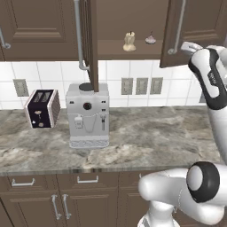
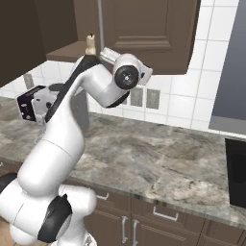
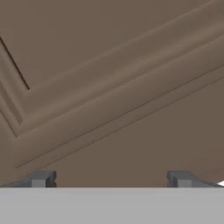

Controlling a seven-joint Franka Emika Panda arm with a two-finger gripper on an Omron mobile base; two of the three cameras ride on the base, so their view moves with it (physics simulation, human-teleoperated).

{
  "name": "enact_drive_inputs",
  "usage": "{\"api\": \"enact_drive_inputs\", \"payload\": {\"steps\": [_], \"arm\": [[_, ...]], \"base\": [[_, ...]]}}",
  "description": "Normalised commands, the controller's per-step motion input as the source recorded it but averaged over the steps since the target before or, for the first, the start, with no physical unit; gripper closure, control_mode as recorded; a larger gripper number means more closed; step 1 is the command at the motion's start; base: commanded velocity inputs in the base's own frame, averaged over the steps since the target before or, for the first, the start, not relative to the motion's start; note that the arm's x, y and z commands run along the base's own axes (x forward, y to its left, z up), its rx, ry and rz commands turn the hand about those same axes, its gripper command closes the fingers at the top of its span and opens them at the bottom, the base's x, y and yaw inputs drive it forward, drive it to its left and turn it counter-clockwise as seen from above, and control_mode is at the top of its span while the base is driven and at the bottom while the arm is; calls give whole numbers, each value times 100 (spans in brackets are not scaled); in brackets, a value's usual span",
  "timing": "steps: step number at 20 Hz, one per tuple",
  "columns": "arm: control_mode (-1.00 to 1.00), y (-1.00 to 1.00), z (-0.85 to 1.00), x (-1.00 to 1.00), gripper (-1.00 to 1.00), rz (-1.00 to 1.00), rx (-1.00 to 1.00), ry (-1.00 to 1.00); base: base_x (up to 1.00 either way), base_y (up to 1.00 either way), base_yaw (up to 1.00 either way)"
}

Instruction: Pick the candle and candle from the dining table and place them in the open cabinet. Close the cabinet after placing the objects.

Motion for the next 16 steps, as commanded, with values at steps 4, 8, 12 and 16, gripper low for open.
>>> {"api": "enact_drive_inputs", "payload": {"steps": [4,8,12,16], "arm": [[-100,21,-32,76,-100,-33,-16,5],[-100,8,-34,65,-100,-30,-14,7],[-100,0,-29,60,-100,-29,-10,7],[-100,0,-16,69,-100,-30,-8,7]], "base": [[0,0,0],[0,0,0],[0,0,0],[0,0,0]]}}
